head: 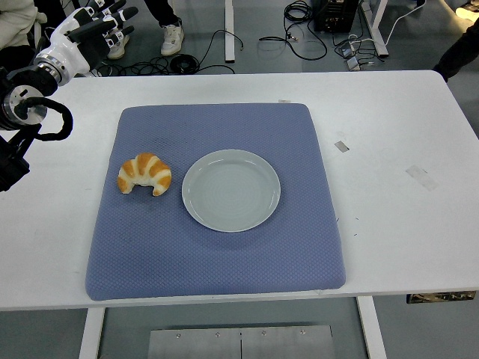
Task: Place the bread on the plate
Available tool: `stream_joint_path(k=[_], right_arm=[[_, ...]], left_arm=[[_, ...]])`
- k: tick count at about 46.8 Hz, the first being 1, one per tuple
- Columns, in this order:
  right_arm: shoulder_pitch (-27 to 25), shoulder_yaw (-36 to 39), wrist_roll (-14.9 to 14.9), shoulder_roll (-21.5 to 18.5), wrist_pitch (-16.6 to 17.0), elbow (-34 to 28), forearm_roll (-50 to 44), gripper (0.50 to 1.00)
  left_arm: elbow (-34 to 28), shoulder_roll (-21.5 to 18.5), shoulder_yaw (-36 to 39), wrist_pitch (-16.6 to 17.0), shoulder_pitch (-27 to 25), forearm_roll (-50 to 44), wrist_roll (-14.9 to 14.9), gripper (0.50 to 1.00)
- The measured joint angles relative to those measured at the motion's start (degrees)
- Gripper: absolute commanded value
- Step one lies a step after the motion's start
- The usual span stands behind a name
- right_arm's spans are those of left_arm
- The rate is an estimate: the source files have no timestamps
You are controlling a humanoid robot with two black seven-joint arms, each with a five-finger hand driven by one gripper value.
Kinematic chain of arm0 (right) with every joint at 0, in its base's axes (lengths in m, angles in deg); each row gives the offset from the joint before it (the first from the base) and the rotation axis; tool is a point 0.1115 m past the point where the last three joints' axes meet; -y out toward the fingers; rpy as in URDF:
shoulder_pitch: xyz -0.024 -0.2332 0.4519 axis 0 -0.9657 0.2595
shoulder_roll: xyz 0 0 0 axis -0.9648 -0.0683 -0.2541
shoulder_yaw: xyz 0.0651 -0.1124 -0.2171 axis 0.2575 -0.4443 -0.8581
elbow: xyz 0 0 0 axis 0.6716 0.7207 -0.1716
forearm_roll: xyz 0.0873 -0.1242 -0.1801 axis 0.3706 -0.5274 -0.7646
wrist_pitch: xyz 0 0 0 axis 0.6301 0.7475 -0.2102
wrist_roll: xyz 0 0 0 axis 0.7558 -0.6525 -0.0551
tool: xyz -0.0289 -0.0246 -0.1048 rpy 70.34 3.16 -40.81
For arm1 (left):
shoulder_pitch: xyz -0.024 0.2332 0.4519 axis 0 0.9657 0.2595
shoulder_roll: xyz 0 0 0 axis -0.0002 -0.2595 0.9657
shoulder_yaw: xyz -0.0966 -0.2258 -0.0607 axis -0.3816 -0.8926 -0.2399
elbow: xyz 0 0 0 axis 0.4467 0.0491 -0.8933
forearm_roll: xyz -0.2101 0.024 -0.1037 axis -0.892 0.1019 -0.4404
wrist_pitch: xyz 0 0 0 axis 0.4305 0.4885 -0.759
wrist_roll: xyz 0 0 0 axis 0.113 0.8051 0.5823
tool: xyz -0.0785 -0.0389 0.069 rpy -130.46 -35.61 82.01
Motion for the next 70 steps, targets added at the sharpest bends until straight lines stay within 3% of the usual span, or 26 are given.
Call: stream_joint_path(k=[70], right_arm=[[0.0, 0.0, 0.0, 0.0, 0.0, 0.0, 0.0, 1.000]], left_arm=[[-2.0, -0.7, 3.8, 2.6, -3.5, 1.3, -0.1, 0.983]])
